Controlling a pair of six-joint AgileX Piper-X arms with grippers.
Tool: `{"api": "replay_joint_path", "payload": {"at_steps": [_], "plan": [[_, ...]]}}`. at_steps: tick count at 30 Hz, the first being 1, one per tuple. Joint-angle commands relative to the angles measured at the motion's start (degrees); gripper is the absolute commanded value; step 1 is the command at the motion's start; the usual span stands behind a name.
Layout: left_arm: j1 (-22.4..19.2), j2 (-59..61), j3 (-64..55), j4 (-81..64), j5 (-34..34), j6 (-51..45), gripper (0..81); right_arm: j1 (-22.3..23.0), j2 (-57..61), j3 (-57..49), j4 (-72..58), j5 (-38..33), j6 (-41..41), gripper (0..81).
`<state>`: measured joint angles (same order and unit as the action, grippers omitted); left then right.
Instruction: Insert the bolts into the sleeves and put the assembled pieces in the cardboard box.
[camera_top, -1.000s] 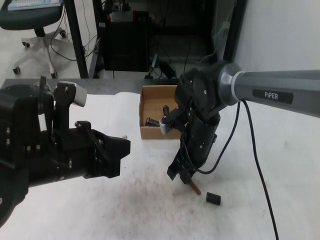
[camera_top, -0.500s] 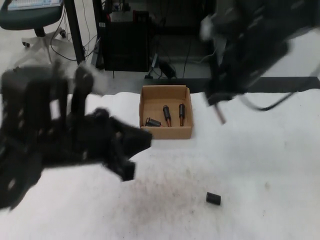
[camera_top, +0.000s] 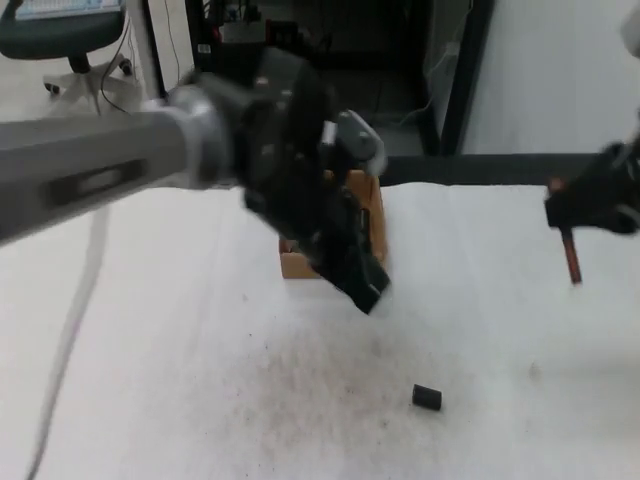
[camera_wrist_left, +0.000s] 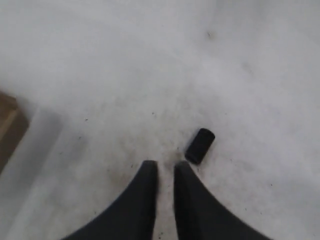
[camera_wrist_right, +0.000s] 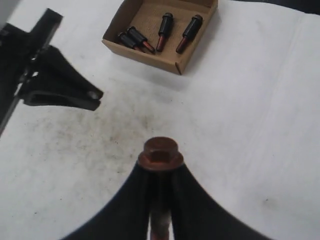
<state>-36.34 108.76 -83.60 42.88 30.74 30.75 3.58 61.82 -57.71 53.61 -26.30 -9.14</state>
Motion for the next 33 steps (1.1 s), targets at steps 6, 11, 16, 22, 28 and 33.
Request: {"api": "replay_joint_path", "payload": {"at_steps": [6,11,16,22,28,33], "plan": [[-7.83,8.56,-10.62,16.74,-9.54,13.12,42.0,-0.15,-3.87,5.1,-0.3,-4.35,-0.37,0.9],[-11.35,8.78,-10.9,11.88,-9.0,14.25,42.0,-0.15,-5.18,7.0,-0.3,-4.49,-0.37,0.9],[-13.24,9.83,-10.89,10.73,-9.26,16.08,42.0,-0.15,-6.2,7.87,-0.3,-5.08,0.21,0.9],[-13.17,12.0,-11.0,10.13,-13.29,18.49,42.0,-0.15,-7.59,8.18,0.16,-7.08,0.56,0.9],[-13.18,14.62,-10.98,9.93,-14.92,19.87,42.0,-0.15,-8.39,8.18,0.74,-7.08,0.56,0.9],[-13.29,15.87,-10.98,6.83,-19.47,19.87,42.0,-0.15,-8.42,8.18,2.62,-7.08,0.56,0.9]]}}
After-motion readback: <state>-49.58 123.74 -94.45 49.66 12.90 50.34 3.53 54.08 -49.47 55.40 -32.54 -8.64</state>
